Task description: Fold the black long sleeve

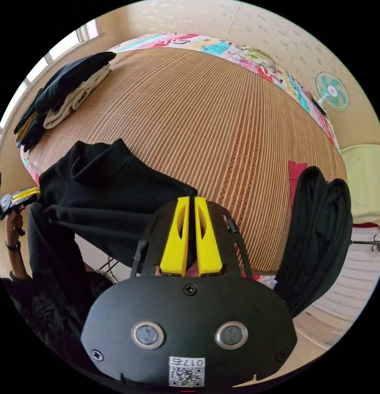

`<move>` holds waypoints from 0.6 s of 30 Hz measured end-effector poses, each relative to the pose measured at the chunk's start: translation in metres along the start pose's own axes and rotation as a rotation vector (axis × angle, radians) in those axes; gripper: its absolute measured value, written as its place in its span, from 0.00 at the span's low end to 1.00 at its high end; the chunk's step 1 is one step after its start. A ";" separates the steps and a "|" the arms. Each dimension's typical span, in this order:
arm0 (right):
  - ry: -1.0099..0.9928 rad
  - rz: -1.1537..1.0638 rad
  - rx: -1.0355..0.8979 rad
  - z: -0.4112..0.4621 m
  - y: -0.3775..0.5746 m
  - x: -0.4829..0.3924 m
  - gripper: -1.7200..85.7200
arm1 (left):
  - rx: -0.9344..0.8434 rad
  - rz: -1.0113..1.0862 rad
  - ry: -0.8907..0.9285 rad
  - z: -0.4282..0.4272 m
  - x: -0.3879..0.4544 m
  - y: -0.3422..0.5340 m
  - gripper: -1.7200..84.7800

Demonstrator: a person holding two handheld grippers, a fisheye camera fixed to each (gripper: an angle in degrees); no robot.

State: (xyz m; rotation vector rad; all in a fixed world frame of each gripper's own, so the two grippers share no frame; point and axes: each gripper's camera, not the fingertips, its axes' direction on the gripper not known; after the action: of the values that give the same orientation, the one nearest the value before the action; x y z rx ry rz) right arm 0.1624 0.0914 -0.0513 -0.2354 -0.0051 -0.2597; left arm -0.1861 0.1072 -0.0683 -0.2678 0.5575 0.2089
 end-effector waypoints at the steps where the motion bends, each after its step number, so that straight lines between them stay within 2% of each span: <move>1: -0.016 0.059 0.122 -0.033 0.023 0.004 0.05 | 0.129 -0.013 0.163 -0.036 -0.011 0.021 0.02; 3: -0.131 0.157 0.322 -0.085 0.065 0.017 0.05 | 0.244 -0.062 0.370 -0.083 -0.032 0.048 0.01; 5: -0.339 0.341 0.550 -0.126 0.128 0.046 0.05 | 0.450 -0.061 0.709 -0.134 -0.056 0.082 0.01; 8: -0.479 0.469 0.852 -0.175 0.202 0.079 0.05 | 0.715 0.038 1.052 -0.200 -0.066 0.108 0.01; 11: -0.601 0.383 1.134 -0.236 0.255 0.085 0.05 | 0.921 0.247 1.123 -0.279 -0.043 0.127 0.01; 14: -0.490 0.297 1.384 -0.297 0.301 0.068 0.05 | 1.049 0.326 1.020 -0.344 -0.013 0.139 0.01; 16: -0.434 0.281 1.488 -0.321 0.318 0.064 0.05 | 1.132 0.303 0.910 -0.372 0.003 0.142 0.01; 18: -0.408 0.286 1.553 -0.340 0.328 0.063 0.05 | 1.194 0.343 0.883 -0.391 0.022 0.141 0.01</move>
State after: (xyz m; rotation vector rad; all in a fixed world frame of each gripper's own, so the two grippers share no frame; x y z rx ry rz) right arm 0.2986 0.3050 -0.4554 1.2535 -0.5543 0.1307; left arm -0.3980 0.1234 -0.4266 0.9587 1.4942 0.0472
